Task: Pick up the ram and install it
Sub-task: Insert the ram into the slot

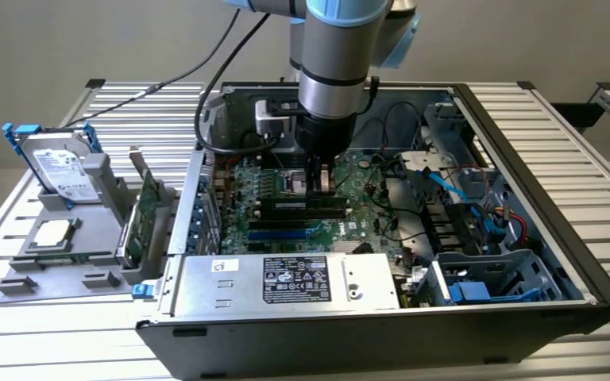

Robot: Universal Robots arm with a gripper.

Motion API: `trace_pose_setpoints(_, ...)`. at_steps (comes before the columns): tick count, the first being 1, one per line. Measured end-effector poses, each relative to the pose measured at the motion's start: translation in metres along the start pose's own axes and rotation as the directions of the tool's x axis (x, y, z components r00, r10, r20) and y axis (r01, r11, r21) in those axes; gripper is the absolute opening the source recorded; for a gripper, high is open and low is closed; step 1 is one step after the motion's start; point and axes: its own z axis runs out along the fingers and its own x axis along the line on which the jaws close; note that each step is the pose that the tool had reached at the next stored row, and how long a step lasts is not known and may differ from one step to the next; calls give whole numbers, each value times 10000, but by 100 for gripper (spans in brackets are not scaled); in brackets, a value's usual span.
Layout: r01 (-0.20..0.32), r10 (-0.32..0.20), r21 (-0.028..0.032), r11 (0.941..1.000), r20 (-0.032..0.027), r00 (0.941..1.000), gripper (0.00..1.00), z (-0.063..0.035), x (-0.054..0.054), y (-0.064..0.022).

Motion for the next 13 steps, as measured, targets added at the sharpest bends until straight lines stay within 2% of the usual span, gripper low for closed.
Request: trace_pose_setpoints(13,41,-41,0,10000,-4,10000,14,19,-1,2)
